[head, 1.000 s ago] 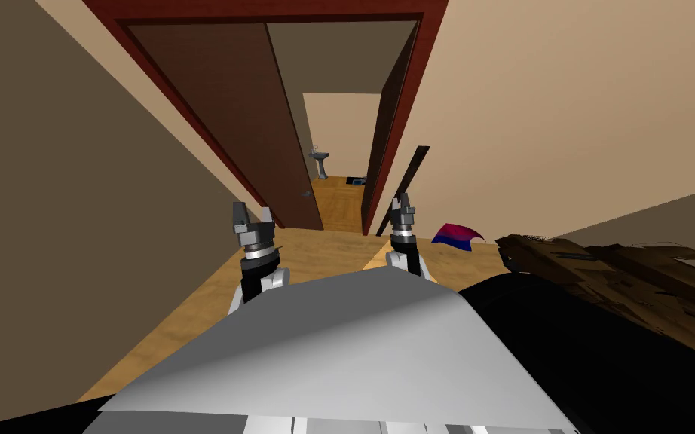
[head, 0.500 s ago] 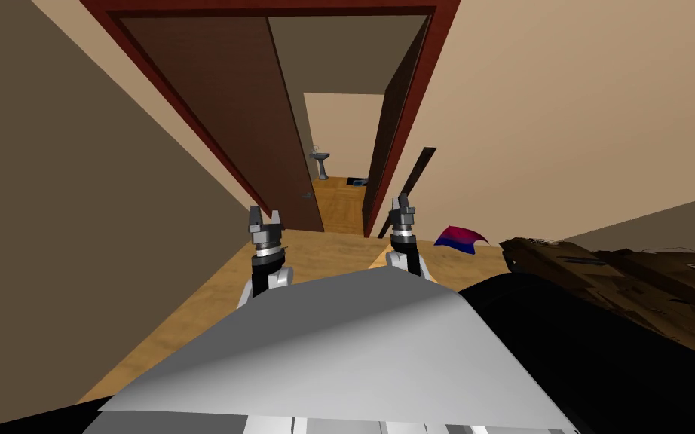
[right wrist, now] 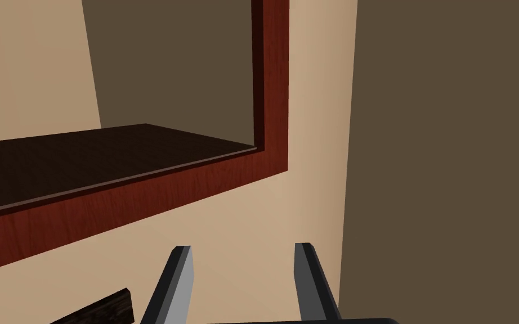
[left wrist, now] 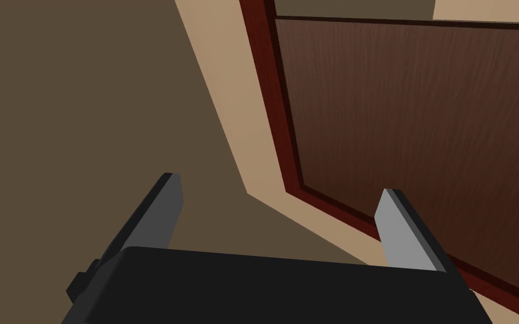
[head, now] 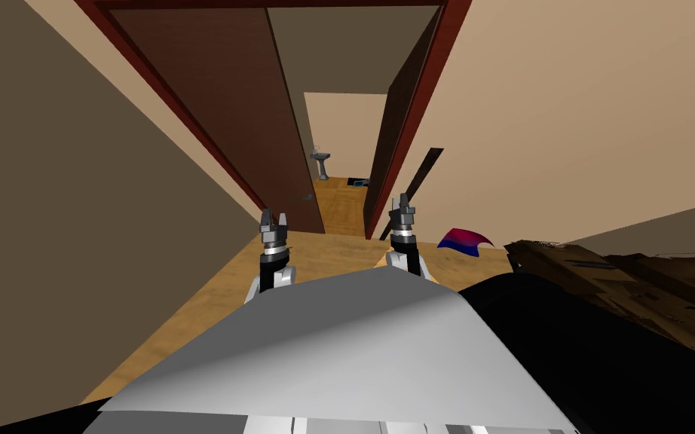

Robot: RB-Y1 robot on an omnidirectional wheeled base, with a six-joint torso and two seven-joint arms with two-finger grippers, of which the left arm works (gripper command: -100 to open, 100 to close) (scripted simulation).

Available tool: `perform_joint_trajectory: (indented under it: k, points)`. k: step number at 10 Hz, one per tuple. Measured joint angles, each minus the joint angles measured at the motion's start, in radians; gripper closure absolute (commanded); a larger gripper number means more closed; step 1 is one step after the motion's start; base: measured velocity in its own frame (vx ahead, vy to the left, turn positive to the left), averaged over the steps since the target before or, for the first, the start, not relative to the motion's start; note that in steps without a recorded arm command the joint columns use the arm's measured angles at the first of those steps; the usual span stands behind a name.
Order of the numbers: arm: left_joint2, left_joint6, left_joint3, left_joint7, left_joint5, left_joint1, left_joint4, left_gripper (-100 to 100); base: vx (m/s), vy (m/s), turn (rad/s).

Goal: Push the door open

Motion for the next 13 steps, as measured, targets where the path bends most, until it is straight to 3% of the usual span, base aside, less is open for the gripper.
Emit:
perform_joint_trajectory:
  k: [13]
  points:
    - [0.033, -0.042, -0.041, 0.031, 0.003, -0.109, 0.305, -100, 0.091, 0.037, 0.002]
